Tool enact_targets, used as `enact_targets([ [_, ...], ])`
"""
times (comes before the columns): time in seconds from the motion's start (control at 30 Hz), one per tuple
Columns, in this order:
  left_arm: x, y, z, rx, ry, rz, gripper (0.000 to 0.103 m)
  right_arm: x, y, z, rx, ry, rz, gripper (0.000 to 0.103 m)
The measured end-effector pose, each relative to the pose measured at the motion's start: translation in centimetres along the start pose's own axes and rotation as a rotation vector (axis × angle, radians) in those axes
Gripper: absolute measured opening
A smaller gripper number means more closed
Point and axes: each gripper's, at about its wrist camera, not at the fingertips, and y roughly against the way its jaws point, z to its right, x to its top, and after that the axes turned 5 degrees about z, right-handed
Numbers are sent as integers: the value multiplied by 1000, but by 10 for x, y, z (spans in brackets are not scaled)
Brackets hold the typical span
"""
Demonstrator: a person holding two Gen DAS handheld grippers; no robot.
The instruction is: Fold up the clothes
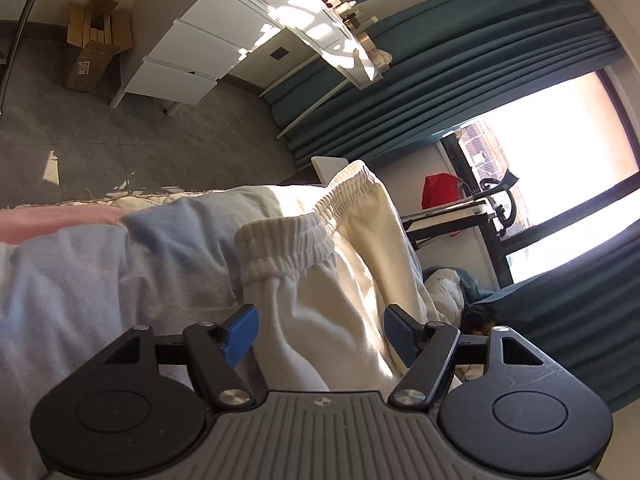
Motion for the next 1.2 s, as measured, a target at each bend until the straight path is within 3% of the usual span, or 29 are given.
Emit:
enact_targets([
  [0.2,-15,25,51,28,-207,-1,74,-32,42,-55,257,259,-73,72],
  [0.3,-35,18,92,-11,-290,-22,76,-52,63,-83,391,387,-128,72],
  [0.4,-67,-7,134,-76,-360,-98,76,-74,81,-106,496,501,-189,71],
  [0.57,-152,-75,207,-174,-479,-282,76,-97,83,-113,501,572,-226,71],
  [0.73,-242,-150,272,-255,-517,-430,76,-119,84,-120,505,641,-256,72],
  [0.9,-337,-213,334,-262,-657,-425,76,-142,72,-118,473,695,-272,71],
  [1.03,-399,-264,369,-282,-687,-457,76,-155,59,-121,487,688,-293,71],
  [1.2,-451,-331,395,-203,-732,-466,72,-173,42,-130,512,712,-268,71],
])
